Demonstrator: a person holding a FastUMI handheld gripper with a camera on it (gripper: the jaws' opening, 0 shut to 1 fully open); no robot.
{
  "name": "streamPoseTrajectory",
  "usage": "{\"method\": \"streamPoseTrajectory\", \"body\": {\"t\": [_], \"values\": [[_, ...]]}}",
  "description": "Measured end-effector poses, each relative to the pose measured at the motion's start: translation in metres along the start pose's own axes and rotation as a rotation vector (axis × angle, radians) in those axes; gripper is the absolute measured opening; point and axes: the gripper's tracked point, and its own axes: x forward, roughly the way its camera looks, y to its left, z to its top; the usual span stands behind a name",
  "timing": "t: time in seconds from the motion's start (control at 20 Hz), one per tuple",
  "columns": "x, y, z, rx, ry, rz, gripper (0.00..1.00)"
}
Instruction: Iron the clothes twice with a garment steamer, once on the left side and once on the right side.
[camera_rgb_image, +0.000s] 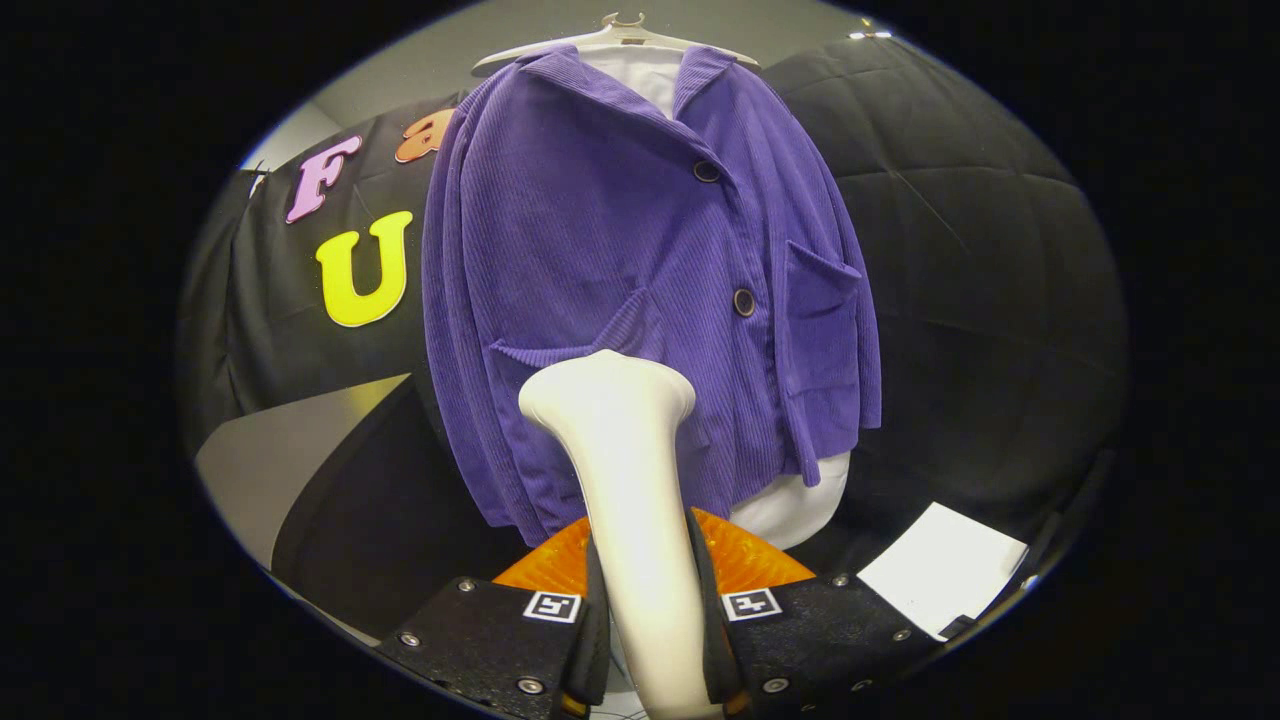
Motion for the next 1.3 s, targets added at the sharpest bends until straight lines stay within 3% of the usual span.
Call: {"method": "streamPoseTrajectory", "body": {"t": [0.3,0.55,0.9,1.3], "values": [[-0.011,0.001,-0.035,-0.059,0.096,0.038,0.37],[-0.044,-0.013,-0.020,-0.043,0.104,0.099,0.37],[-0.098,-0.061,0.069,-0.020,-0.022,0.144,0.37],[-0.114,-0.101,0.195,-0.002,-0.232,0.093,0.37]]}}
